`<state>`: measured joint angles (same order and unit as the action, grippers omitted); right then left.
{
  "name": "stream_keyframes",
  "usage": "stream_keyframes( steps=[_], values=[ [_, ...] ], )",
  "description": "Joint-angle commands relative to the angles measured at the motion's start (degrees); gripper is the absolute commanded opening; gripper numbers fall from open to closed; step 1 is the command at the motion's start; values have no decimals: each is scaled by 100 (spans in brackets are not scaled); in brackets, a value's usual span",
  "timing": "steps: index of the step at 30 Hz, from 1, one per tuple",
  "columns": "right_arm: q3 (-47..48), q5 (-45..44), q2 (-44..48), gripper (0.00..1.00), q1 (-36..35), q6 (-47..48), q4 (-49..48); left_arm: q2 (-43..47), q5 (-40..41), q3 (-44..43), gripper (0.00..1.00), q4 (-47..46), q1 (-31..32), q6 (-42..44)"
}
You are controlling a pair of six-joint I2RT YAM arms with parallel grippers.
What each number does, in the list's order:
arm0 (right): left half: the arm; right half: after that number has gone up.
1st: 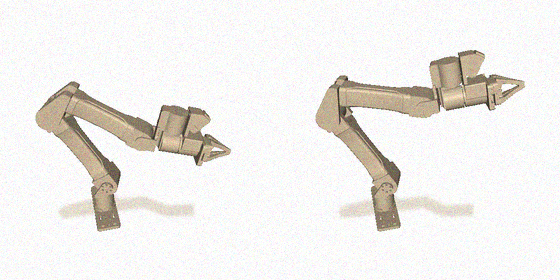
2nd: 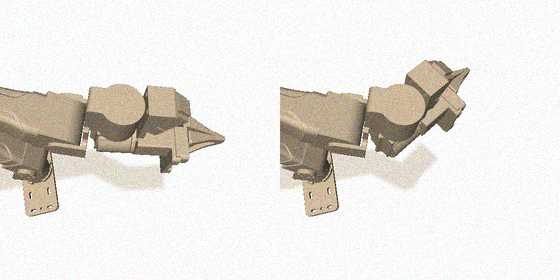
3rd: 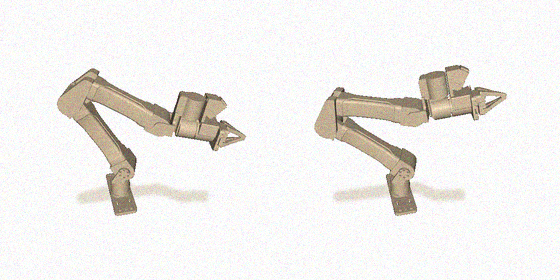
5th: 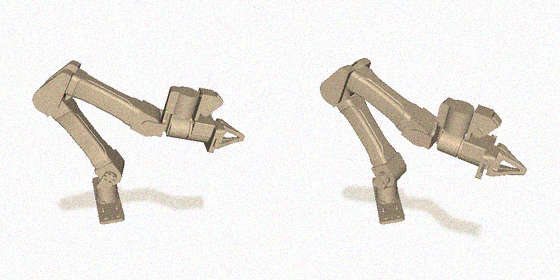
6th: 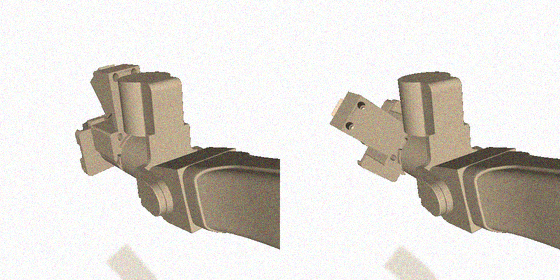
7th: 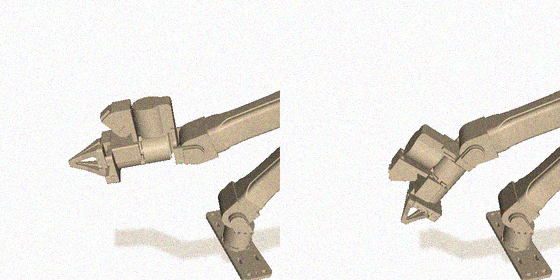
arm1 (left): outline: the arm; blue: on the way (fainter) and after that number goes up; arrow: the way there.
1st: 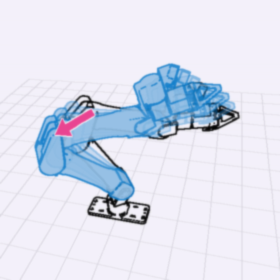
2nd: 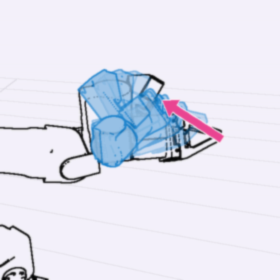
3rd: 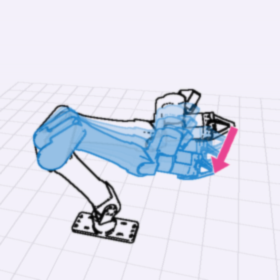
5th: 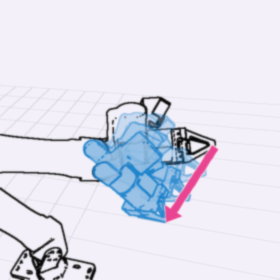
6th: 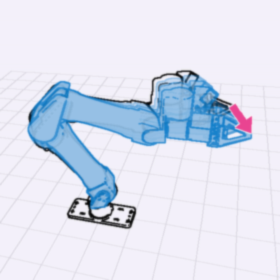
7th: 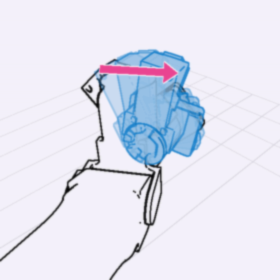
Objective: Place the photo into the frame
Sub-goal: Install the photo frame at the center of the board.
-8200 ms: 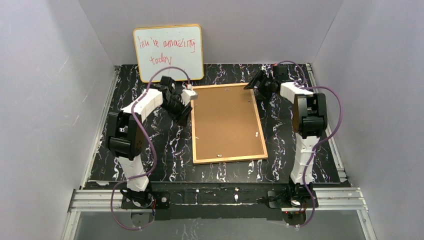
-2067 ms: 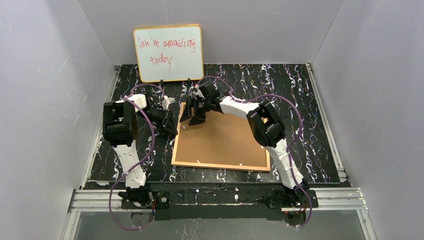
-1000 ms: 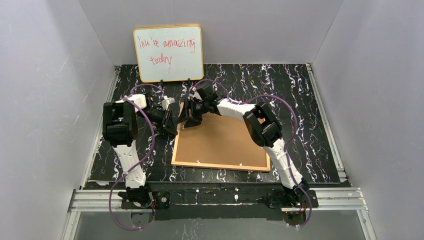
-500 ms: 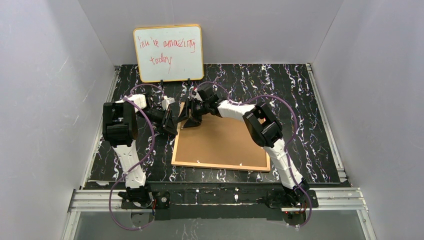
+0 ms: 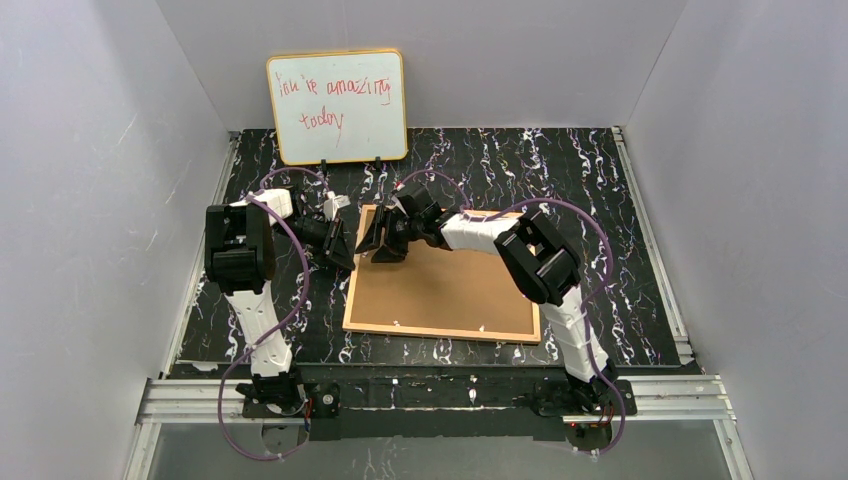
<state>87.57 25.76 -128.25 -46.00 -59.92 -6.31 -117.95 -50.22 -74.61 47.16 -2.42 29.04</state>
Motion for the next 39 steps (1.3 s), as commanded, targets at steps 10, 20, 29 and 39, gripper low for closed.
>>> stream_keyframes(
  steps=[10,20,29,39],
  values=[
    [445,-303,-304,63,-71,24,151,100,480,225,14,13,60,304],
    [771,-401,-540,59,-76,-107,193,108,473,213,14,39,64,330],
    [481,-825,-450,55,-84,-623,-99,101,427,248,14,35,57,338],
    [508,-1180,-487,54,-115,-1022,-341,163,440,336,13,31,58,387]
  ],
)
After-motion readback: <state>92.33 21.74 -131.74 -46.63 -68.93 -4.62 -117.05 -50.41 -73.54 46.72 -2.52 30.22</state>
